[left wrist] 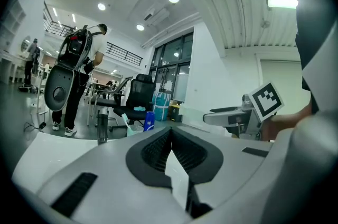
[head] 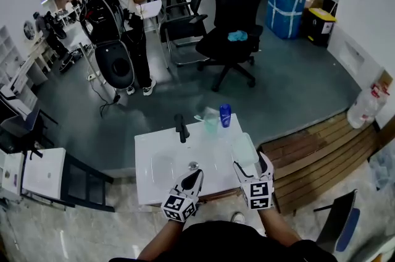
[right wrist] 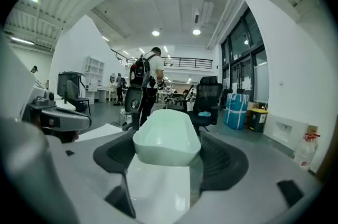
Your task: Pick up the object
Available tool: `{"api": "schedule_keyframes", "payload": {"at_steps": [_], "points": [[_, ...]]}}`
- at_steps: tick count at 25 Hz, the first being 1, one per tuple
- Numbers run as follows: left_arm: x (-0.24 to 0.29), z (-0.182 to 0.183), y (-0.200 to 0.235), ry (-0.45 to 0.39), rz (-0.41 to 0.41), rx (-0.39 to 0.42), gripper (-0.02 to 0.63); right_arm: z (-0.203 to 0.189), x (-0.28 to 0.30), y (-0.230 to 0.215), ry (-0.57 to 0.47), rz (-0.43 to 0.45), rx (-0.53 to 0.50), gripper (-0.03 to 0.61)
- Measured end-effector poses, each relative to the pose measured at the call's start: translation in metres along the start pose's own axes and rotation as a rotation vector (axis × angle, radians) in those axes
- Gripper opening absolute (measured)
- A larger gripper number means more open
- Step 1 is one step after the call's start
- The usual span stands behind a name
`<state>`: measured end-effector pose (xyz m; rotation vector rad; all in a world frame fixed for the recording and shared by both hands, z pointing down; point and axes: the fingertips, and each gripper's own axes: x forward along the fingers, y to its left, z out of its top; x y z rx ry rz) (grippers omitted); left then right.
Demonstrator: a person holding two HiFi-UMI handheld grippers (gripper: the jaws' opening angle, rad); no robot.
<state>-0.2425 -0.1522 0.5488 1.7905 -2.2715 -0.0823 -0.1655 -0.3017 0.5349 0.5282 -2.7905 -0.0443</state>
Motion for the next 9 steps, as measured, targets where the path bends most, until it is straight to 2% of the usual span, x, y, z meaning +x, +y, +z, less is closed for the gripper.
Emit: {"api": "schedule_keyframes", "payload": {"at_steps": [9], "points": [[-0.0051, -0.0012, 0.0055, -0.001, -0.007, 0.003, 0.020, -0.0005, 0.0045, 0.0027, -0.013, -0.022, -0.003, 0.391]]}}
